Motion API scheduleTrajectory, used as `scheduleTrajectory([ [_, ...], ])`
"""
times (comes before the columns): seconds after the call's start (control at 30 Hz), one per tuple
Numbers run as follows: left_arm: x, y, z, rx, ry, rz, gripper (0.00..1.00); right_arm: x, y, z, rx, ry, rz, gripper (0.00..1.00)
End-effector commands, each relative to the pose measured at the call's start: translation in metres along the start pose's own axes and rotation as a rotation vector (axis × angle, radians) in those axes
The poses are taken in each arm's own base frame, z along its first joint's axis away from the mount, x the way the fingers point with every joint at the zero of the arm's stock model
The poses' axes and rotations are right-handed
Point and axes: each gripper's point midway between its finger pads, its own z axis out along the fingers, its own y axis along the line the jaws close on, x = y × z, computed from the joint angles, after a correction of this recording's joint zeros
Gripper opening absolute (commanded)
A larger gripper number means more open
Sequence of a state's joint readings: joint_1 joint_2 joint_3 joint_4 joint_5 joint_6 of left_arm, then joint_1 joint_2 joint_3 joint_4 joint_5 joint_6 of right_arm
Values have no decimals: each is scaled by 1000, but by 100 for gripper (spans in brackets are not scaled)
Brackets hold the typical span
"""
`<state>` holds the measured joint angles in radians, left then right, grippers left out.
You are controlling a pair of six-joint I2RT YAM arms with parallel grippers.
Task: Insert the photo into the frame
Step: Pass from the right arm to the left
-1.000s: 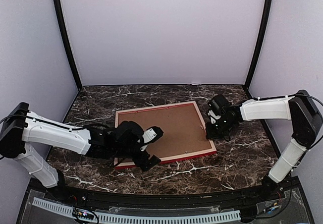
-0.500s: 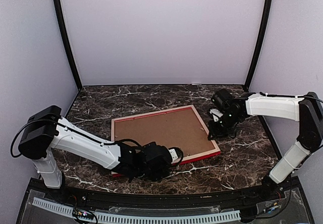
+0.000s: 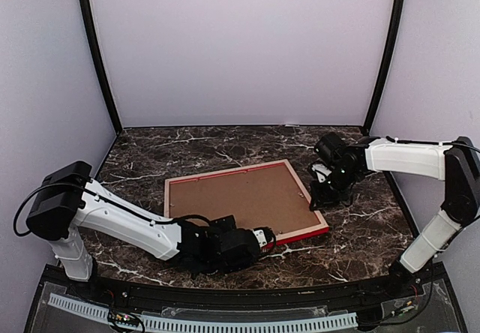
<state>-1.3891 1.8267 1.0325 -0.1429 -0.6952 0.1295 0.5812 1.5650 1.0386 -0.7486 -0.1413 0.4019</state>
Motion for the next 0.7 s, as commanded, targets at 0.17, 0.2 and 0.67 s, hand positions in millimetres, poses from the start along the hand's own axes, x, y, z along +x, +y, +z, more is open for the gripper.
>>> scheduleTrajectory([
  [0.17,-13,-12,-11,28,-30,42,97,-28,30,-19,-120,-77,-16,0],
  [0.2,-14,-12,-11,27,-32,43,96,-28,30,-19,-120,-76,-16,0],
  [0.67,-22,-13,-18,51,-52,39,56,-24,24,-12,-98,-63,-9,5],
])
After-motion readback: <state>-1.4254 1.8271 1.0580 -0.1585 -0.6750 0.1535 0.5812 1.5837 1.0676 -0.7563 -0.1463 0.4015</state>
